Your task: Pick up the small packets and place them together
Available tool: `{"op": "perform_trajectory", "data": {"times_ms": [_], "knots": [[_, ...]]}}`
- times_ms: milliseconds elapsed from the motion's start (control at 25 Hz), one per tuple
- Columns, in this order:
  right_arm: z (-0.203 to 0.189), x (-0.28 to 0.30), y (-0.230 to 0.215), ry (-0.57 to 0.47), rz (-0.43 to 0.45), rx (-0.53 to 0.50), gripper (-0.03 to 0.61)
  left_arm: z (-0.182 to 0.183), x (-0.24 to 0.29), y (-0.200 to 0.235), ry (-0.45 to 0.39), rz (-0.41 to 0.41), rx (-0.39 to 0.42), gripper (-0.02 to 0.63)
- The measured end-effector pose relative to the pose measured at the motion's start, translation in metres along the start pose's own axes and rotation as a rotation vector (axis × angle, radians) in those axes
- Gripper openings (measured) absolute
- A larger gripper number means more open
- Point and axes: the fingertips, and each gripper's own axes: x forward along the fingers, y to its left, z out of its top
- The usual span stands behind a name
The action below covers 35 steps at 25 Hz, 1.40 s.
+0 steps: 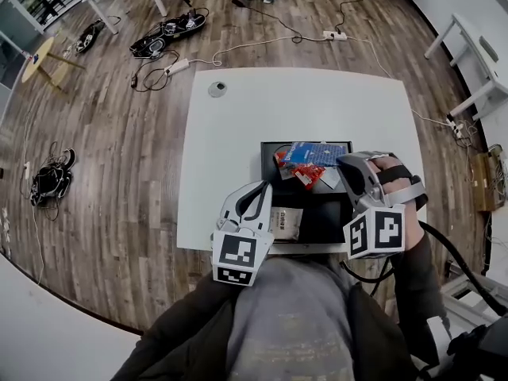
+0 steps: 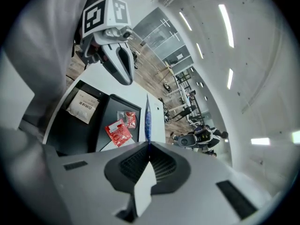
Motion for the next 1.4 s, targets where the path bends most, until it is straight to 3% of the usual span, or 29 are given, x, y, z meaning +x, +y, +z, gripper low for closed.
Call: {"op": "perform_trajectory", "data": {"times_ms": [280, 920, 1400], "knots": [[-0.008, 0.022, 0.002, -0.006, 0.035, -0.011, 0.005, -0.003, 0.002, 0.009, 0.025, 0.049, -0.025, 0.003], [-0.024, 0.051, 0.039, 0.005, 0.086, 0.053, 0.029, -0.029, 0.008, 0.006, 0.109, 0.064, -0.058, 0.003], [-0.019, 0.054, 0.070, 0.014, 0.152, 0.135, 0.123, -0.036, 0.001, 0.009, 0.126, 0.059, -0.052, 0.003]]}}
